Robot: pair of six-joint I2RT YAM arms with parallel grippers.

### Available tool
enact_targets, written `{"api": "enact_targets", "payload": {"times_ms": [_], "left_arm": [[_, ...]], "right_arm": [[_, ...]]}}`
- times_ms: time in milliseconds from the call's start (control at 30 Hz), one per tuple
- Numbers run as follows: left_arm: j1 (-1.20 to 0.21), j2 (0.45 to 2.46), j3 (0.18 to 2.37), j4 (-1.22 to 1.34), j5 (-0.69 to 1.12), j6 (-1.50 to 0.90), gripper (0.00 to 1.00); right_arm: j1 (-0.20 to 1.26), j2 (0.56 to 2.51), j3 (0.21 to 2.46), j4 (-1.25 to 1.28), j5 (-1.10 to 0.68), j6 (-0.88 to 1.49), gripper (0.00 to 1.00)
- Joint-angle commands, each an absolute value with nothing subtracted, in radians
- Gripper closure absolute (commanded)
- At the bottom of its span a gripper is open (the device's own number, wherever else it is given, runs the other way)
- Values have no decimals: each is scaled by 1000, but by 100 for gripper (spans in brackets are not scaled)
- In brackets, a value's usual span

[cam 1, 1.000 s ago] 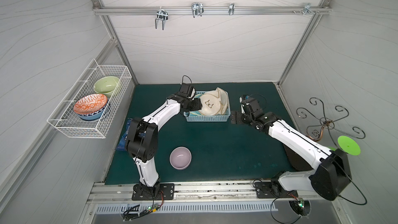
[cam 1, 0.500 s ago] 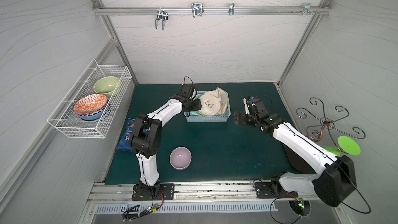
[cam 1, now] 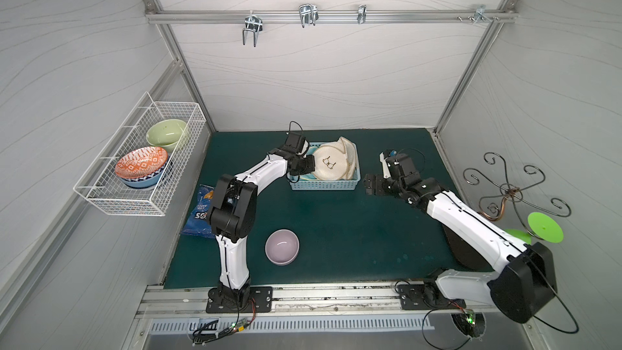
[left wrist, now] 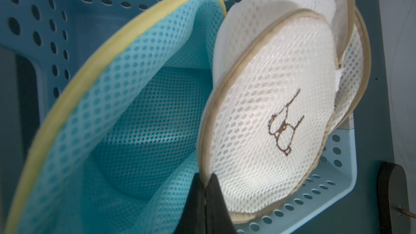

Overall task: Turn the laundry bag inside out
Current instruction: Pick up the laundry bag and place it in the bin.

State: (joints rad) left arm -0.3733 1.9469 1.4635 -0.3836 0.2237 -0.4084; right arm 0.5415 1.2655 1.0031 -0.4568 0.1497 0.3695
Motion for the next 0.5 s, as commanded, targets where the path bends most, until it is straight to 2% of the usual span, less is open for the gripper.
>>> {"api": "enact_targets", "payload": {"times_ms": [0,167,300,467], "left_arm": [[-368,1920,1508,-348,244,-429,100],[-358,1870,1520,-398,179,-450,100],[-330,1823,1515,-425,189,-485,100],[-319,1756,1492,-453,180,-490,100]], "right_arm": [[538,1280,1023,-433,130,380,1],[514,1337,1067,-422,114,401,6],[439,1411,1107,-368,32,423,19],[379,1591,1240,-355,-65,391,30]]}}
